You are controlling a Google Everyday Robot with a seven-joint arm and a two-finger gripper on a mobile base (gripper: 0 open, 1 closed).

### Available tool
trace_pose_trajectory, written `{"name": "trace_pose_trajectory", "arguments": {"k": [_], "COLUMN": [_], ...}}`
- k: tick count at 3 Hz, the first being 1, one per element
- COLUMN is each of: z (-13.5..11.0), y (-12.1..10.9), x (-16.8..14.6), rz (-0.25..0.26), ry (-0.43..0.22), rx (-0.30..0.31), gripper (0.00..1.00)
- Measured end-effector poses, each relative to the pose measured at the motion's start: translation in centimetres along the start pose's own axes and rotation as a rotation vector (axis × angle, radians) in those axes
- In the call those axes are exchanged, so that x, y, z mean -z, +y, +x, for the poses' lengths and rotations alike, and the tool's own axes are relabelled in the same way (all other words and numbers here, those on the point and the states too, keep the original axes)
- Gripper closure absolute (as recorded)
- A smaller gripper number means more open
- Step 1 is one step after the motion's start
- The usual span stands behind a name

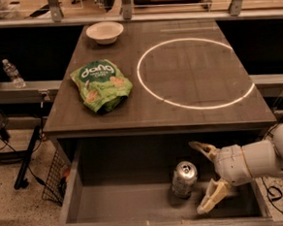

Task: Place 7up can into top drawer

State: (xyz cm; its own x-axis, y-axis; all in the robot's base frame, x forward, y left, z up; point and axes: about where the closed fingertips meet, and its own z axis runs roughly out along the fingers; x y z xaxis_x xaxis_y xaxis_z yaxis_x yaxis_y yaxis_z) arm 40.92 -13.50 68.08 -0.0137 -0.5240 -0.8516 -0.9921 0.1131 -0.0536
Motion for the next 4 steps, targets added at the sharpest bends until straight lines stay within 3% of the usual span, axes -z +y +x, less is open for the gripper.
{"name": "trace_pose_trajectory", "arguments": {"k": [1, 3, 4], "z": [0.9, 1.4, -0.5], "y": [0.9, 1.3, 0.0], "x": [2.4, 7.1, 10.4], "rz": [0.001, 0.009, 0.055], "ry": [0.036, 0.124, 0.158], "rx": [-0.013, -0.002, 0.051], "gripper": [0.0, 0.44, 0.68]}}
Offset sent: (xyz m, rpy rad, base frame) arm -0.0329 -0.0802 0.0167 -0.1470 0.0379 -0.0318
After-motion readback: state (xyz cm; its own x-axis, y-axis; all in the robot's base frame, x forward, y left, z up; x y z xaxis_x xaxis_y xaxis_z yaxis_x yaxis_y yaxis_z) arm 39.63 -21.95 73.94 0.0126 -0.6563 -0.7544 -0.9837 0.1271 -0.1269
